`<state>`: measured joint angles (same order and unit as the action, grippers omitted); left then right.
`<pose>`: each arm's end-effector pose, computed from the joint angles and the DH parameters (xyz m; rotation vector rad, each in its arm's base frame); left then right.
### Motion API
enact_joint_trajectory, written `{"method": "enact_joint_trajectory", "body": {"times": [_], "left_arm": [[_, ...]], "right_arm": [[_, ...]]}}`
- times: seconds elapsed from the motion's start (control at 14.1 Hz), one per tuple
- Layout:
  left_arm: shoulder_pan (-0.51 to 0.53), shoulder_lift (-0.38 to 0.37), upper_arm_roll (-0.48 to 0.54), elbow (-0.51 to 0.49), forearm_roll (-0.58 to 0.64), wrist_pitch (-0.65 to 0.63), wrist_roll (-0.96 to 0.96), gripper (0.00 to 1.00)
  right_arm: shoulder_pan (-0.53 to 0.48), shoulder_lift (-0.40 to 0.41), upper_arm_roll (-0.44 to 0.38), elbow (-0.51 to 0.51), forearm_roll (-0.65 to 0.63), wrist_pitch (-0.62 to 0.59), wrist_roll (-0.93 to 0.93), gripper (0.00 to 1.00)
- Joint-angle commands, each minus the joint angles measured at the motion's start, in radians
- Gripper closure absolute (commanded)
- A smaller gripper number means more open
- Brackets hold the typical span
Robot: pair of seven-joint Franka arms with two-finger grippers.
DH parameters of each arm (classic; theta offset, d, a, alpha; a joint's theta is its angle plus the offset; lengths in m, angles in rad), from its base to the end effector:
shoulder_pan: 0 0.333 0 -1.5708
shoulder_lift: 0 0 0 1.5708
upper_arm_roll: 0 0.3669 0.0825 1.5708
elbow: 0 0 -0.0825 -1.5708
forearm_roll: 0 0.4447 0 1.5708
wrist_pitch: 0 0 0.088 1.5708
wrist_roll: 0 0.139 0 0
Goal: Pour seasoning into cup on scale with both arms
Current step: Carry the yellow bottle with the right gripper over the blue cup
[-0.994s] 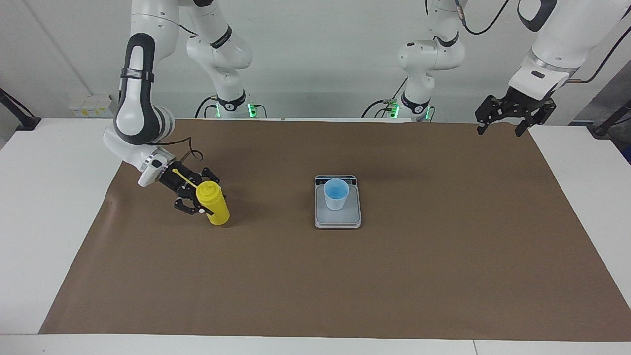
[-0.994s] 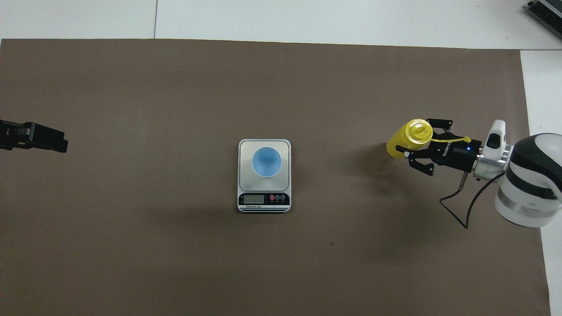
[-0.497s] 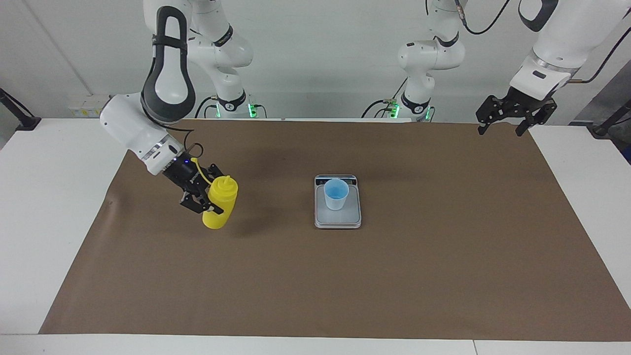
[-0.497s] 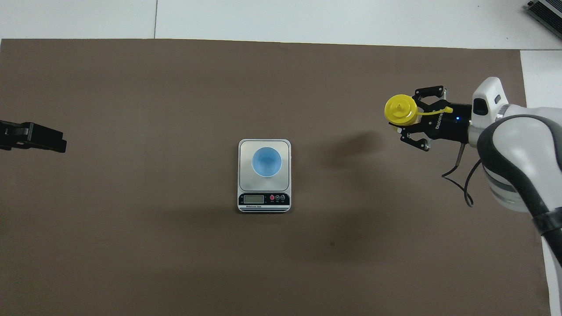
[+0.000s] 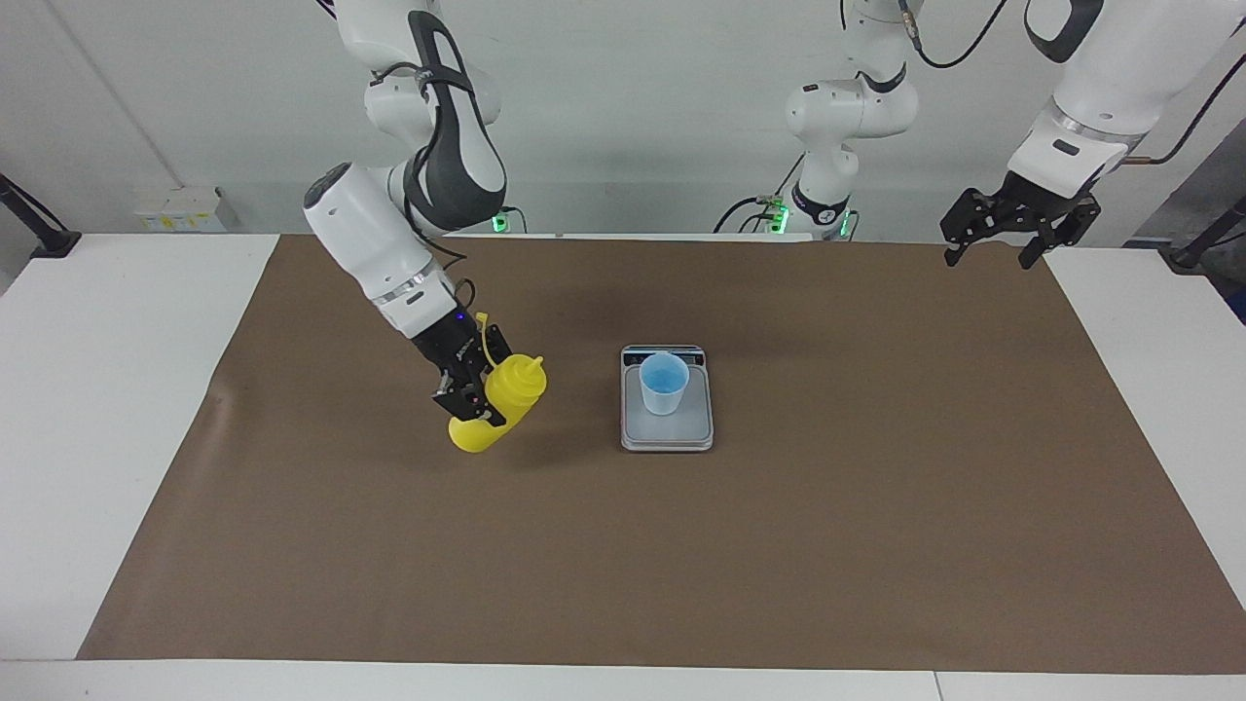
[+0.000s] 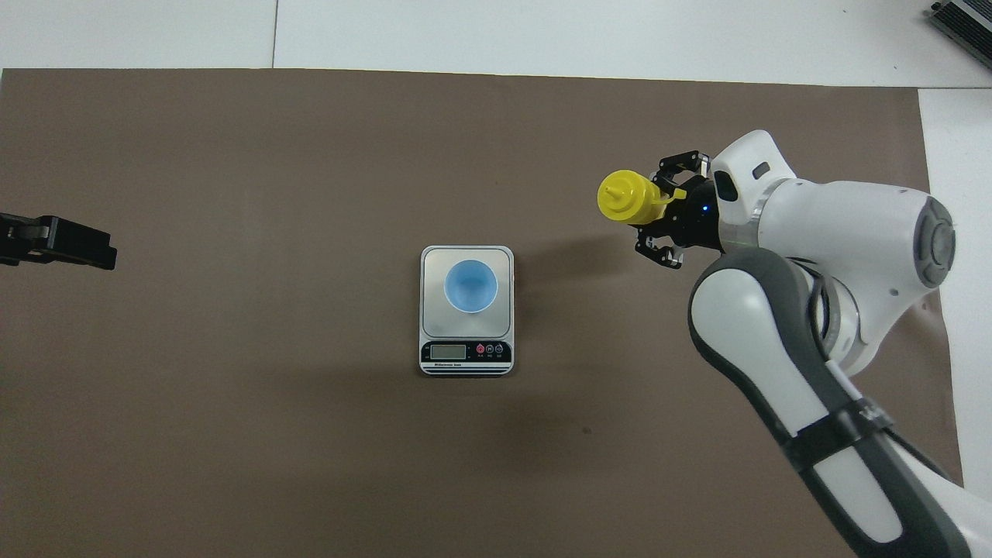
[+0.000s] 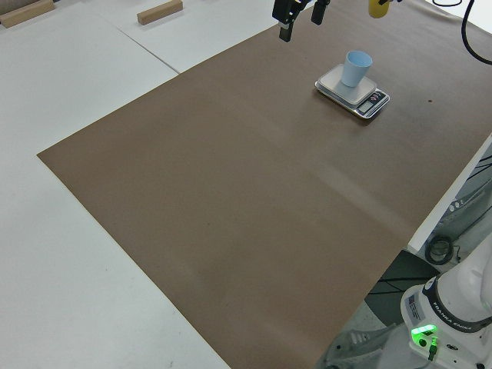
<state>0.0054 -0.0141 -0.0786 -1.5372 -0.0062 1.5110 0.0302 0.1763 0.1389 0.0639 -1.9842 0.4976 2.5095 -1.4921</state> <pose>0.6022 -0.0454 0.6646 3.1325 -0.1626 -0.0192 0.6682 0.1678 0.4277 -2.2767 -1.8831 -0.7923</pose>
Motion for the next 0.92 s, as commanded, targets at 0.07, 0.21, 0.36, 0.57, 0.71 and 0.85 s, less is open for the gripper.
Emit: {"method": "enact_joint_trajectory", "body": {"times": [0.07,0.21,0.36,0.57,0.71,0.85], "left_arm": [[0.011,-0.007,-0.003,-0.003,-0.014,-0.017,0.004,0.0],[0.011,-0.007,-0.003,-0.003,-0.014,-0.017,0.004,0.0],[0.011,-0.007,-0.003,-0.003,-0.015,-0.017,0.004,0.0],[0.011,-0.006,-0.003,-0.003,-0.015,-0.017,0.004,0.0],[0.011,-0.007,-0.003,-0.003,-0.015,-0.017,0.004,0.0],[0.011,-0.007,-0.003,-0.003,-0.014,-0.017,0.004,0.0]], "right_arm": [[0.083,0.005,0.002,0.015,-0.382,0.009,0.448,1.0],[0.13,0.007,0.001,0.016,-0.547,0.008,0.538,1.0],[0.167,0.017,0.001,0.042,-0.648,-0.004,0.582,1.0],[0.21,0.06,0.001,0.117,-0.729,-0.057,0.607,1.0],[0.238,0.065,0.001,0.13,-0.874,-0.075,0.633,1.0],[0.277,0.085,0.002,0.13,-0.965,-0.08,0.647,1.0]]}}
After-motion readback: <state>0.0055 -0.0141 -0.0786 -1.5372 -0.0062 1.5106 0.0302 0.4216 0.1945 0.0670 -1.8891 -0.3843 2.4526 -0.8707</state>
